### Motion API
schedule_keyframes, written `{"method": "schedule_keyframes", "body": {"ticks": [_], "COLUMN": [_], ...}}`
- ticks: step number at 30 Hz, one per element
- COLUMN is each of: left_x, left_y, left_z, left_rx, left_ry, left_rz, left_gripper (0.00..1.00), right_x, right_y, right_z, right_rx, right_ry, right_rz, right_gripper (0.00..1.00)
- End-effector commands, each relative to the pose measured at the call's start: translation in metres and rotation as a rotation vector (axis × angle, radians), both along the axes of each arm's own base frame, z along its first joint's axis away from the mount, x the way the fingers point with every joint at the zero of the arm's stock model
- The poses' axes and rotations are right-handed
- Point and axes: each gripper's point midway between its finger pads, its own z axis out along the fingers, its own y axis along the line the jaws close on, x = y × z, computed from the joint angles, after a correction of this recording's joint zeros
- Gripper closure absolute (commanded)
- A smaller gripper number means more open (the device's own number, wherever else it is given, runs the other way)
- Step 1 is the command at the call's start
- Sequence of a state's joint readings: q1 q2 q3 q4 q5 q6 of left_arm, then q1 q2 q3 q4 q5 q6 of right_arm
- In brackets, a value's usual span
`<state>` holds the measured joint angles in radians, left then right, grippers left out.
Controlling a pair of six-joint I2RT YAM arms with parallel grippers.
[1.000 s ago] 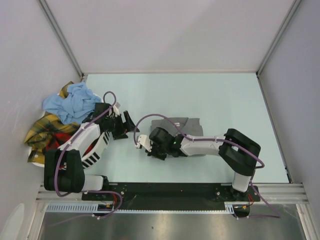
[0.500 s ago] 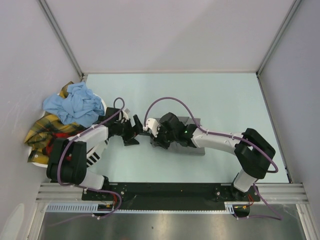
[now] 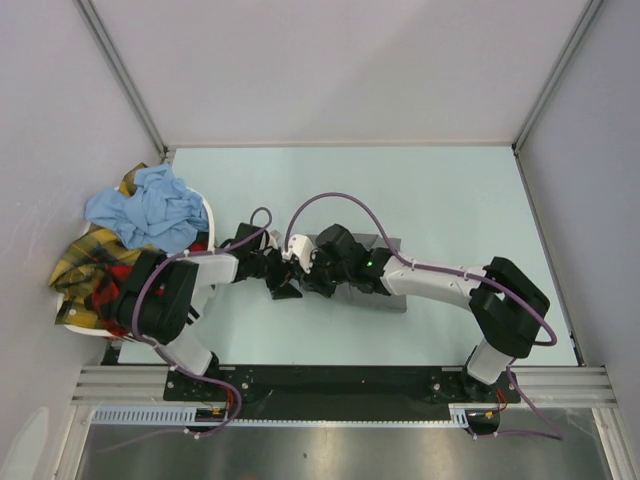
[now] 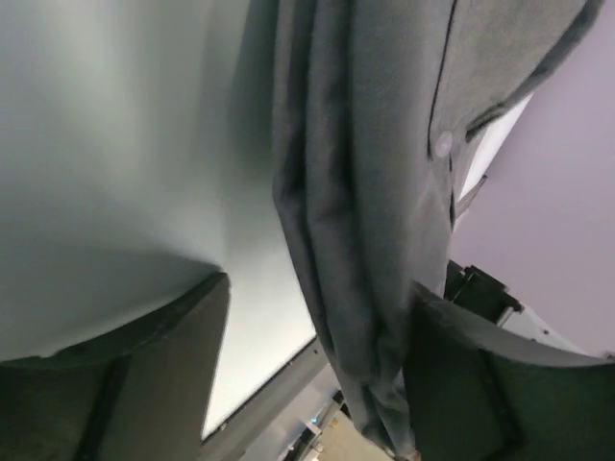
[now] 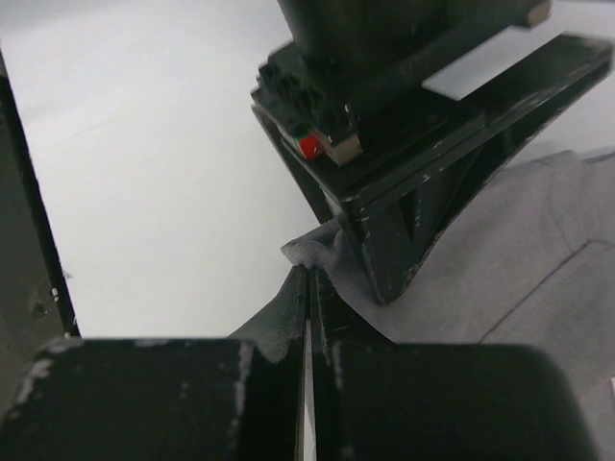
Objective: Fold and stack the long sleeve shirts
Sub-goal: Neatly place the folded shirt to the corner
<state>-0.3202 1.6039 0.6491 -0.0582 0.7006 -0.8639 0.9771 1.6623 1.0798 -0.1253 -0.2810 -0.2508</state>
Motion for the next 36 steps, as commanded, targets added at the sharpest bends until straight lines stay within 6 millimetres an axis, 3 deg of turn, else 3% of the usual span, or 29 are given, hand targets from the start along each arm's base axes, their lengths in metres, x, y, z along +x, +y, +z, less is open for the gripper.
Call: {"method": "schedule_keyframes", "body": {"ticks": [1,5,8,9,11,12,13,14,15,16,19,21,26,29,33,36], "left_x": [0.026,0.040,0.052,0.061,0.066,0.084,0.088,0.097,0.117,0.131,0.176,0.206,0.265,0.303,0.334,0.348], "left_y": [-0.015,-0.016,-0.021,-0.021,-0.015,-0.012,-0.003,0.001,0.003,0.013,0.029,0.039,0.093,0.117,0.153,0.162], "left_z": [0.000,-0.007,-0.004,-0.001,-0.004,0.001,0.000,-0.002,0.010,0.010,0.019,0.021,0.029,0.054,0.068,0.076], "left_rx": [0.003,0.046,0.041,0.063,0.111,0.158,0.200,0.234,0.251,0.282,0.362,0.425,0.508,0.528,0.570,0.551], "left_ry": [-0.060,-0.068,-0.107,-0.149,-0.144,-0.222,-0.213,-0.228,-0.297,-0.316,-0.418,-0.479,-0.530,-0.623,-0.669,-0.682], "left_rz": [-0.016,-0.043,-0.075,-0.095,-0.110,-0.129,-0.134,-0.135,-0.141,-0.114,-0.108,-0.128,-0.028,0.013,0.095,0.182], "left_gripper": [0.35,0.57,0.85,1.00,1.00,1.00,1.00,1.00,1.00,1.00,1.00,1.00,1.00,1.00,1.00,1.00], "right_x": [0.024,0.033,0.045,0.048,0.060,0.060,0.065,0.072,0.074,0.075,0.086,0.094,0.109,0.120,0.128,0.131], "right_y": [0.020,0.018,0.009,0.004,-0.010,-0.018,-0.026,-0.038,-0.048,-0.057,-0.088,-0.111,-0.156,-0.180,-0.201,-0.212], "right_z": [0.038,0.040,0.040,0.039,0.043,0.040,0.041,0.043,0.049,0.046,0.049,0.046,0.035,0.034,0.036,0.035], "right_rx": [0.113,0.114,0.112,0.104,0.113,0.098,0.102,0.107,0.117,0.115,0.127,0.115,0.091,0.083,0.072,0.061], "right_ry": [-0.065,-0.067,-0.053,-0.038,-0.003,0.024,0.046,0.065,0.073,0.088,0.138,0.173,0.223,0.224,0.222,0.221], "right_rz": [-0.052,-0.081,-0.125,-0.139,-0.195,-0.212,-0.239,-0.263,-0.278,-0.294,-0.365,-0.424,-0.539,-0.602,-0.650,-0.677], "right_gripper": [1.00,1.00,1.00,1.00,0.84,0.75,0.59,0.50,0.43,0.27,0.12,0.09,0.04,0.03,0.01,0.00]}}
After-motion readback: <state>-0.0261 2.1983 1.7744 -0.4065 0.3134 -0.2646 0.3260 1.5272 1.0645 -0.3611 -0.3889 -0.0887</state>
